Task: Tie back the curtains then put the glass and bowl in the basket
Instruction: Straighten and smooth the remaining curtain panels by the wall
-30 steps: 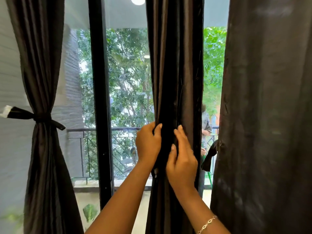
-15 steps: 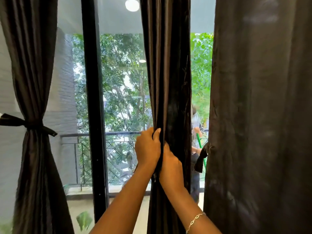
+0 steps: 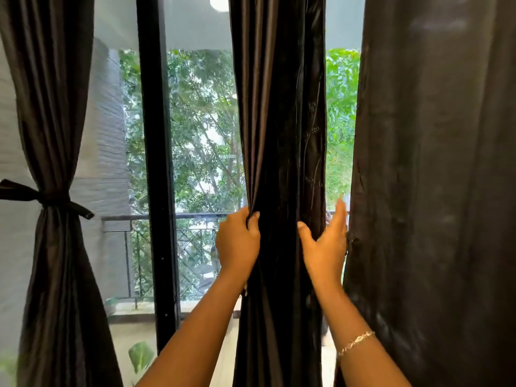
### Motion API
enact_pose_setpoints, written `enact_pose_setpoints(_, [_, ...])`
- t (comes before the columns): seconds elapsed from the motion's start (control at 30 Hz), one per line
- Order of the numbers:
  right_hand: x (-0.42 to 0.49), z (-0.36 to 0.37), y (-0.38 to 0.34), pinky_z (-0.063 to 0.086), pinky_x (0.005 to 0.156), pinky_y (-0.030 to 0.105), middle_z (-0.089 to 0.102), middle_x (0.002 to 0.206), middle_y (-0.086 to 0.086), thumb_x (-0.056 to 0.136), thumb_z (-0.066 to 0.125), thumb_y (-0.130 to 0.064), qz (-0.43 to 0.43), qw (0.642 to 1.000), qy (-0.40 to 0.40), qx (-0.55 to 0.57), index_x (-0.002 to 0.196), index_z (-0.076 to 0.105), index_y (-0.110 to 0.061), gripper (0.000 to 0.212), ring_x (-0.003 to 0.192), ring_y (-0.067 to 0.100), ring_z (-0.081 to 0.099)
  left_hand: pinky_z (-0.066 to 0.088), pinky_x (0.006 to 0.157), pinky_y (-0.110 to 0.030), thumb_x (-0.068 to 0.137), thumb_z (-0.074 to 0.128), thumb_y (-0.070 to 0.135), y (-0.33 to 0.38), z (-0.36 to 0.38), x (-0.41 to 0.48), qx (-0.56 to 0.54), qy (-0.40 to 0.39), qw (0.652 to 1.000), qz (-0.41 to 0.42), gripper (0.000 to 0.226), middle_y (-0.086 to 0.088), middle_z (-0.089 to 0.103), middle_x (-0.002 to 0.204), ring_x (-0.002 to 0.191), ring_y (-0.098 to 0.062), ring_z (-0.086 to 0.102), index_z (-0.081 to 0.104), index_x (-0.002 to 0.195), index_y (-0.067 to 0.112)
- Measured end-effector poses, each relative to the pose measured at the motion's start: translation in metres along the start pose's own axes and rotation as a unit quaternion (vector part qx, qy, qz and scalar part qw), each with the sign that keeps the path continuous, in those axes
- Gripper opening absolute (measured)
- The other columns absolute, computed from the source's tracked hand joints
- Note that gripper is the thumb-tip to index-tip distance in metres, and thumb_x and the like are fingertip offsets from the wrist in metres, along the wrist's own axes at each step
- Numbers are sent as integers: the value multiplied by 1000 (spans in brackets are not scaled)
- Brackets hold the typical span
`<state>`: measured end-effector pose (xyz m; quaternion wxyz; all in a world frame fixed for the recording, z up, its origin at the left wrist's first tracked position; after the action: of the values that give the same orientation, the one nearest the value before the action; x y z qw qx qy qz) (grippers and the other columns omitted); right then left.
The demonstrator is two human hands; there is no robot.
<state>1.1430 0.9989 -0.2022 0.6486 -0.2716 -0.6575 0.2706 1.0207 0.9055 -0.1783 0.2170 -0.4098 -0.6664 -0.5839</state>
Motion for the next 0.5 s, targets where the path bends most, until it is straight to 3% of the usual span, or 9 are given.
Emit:
enact_pose_setpoints(0.03, [6, 5, 5, 35, 98, 27, 44, 142, 9, 92, 53, -10, 48, 997, -58, 2, 143, 29, -12, 57, 132, 25, 40, 46, 63, -34, 94, 49, 23, 0, 0, 0, -2, -3, 1000, 1, 22, -11, 68, 81, 75, -30, 62, 66, 103, 13])
enact_pose_setpoints(0.1, [6, 16, 6, 41, 84, 30, 57, 126, 14, 96, 42, -6, 55, 988, -139, -26, 136, 40, -10, 40, 117, 31, 53, 45, 62, -35, 94, 49, 23, 1, 1, 0, 1, -8, 1000, 5, 22, -13, 68, 80, 75, -31, 62, 66, 100, 10])
enact_pose_setpoints(0.2, [-5, 32, -8, 41, 83, 29, 60, 119, 15, 99, 37, -16, 28, 980, -196, -10, 132, 47, -10, 35, 113, 31, 56, 48, 65, -39, 92, 50, 21, 4, 3, -1, 11, -15, 1000, 5, 20, -15, 67, 81, 77, -33, 62, 65, 94, 7])
enact_pose_setpoints(0.27, [-11, 42, -15, 42, 93, 30, 61, 118, 9, 98, 37, -32, 44, 966, -248, 61, 130, 49, -14, 38, 113, 26, 57, 48, 65, -35, 90, 51, 19, 6, 4, -3, -2, -29, 1000, 3, 18, -12, 68, 83, 78, -30, 63, 64, 94, 7])
enact_pose_setpoints(0.37, [-13, 47, -23, 44, 100, 34, 64, 115, 0, 86, 39, -58, 87, 942, -293, 137, 121, 55, -21, 54, 111, 17, 59, 48, 65, -21, 89, 55, 15, 9, 5, -12, -108, -83, 991, -6, 18, 2, 65, 85, 81, -15, 64, 60, 105, 11])
enact_pose_setpoints(0.5, [-6, 46, -23, 50, 93, 35, 70, 103, -2, 85, 53, -52, 90, 944, -289, 132, 109, 63, -24, 39, 98, 14, 65, 55, 79, -23, 84, 63, 10, 1, 7, -25, -294, -164, 941, -47, 41, -5, 64, 107, 92, -11, 66, 37, 115, 15])
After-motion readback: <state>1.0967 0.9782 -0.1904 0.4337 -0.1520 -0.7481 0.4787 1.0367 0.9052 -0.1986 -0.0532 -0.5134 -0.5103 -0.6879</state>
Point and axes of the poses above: each hand's wrist, its own x-axis towards the middle knuckle, its own z-axis out of the palm, y = z × x, the point moved 4 cm from there along x, towards the middle knuckle
